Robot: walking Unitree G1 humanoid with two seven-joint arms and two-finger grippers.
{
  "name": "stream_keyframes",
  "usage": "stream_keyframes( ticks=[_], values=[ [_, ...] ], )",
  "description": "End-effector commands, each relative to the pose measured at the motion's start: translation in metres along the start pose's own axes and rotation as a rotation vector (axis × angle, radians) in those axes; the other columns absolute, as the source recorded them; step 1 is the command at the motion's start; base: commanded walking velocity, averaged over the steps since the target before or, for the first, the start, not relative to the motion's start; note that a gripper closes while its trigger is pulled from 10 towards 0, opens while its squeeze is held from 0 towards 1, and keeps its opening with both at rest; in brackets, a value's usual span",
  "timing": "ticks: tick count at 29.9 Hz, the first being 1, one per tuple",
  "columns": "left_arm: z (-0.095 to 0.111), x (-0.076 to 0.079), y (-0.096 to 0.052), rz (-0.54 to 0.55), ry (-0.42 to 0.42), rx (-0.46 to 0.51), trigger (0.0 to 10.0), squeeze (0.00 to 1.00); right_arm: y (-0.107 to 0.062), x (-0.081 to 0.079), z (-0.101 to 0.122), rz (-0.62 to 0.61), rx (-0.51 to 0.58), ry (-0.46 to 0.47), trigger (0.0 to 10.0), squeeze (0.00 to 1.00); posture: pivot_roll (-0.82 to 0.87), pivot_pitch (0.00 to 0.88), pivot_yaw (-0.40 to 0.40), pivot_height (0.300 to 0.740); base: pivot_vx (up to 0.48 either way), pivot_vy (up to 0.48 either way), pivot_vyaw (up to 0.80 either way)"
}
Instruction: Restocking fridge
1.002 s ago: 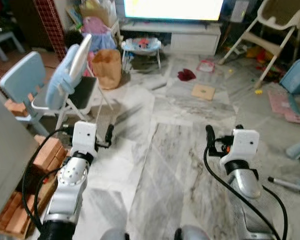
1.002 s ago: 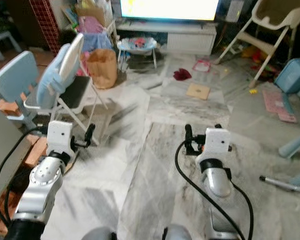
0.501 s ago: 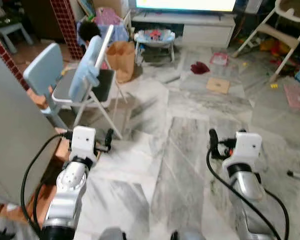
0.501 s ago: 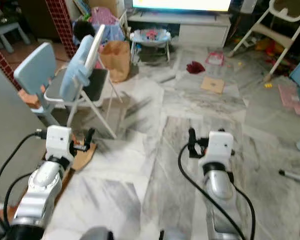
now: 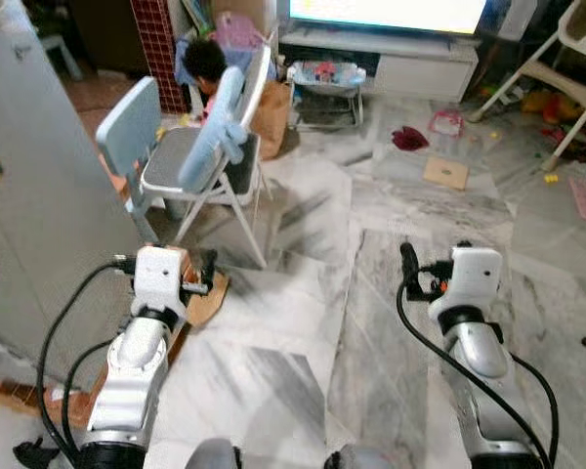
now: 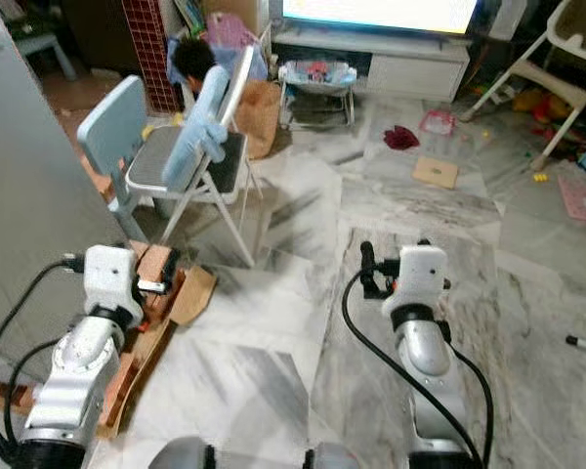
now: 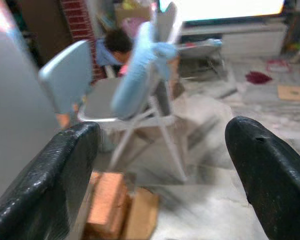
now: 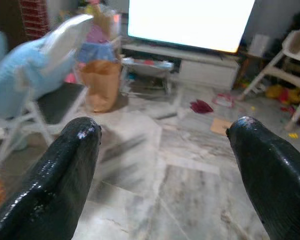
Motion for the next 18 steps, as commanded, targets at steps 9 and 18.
stream_keyframes(
  ticks=[9,18],
  values=[
    [0.007,-0.005,0.001,-0.004,-0.019,0.007,10.0,0.00,-0.002,-0.006,0.001,0.015,0.007,0.009,10.0,0.00,0.02,0.051,-0.016,0.740,0.000,0.477,0.00],
    [0.008,0.001,-0.002,-0.044,-0.040,0.006,10.0,0.00,-0.002,-0.004,-0.001,0.002,-0.001,0.007,10.0,0.00,0.02,0.065,-0.013,0.740,0.000,0.449,0.00]
  ],
)
Point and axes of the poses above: a point about 5 cm out from each wrist's last joint towards the gripper, its own y axis pointing out of the wrist towards the gripper, its own z axis along the axis of the wrist's last joint, x = y × z, the point moved 3 cm from there along y, pointing out of the wrist towards the gripper, and after that the axes turned 13 degrees about -y, right-handed, at the moved point
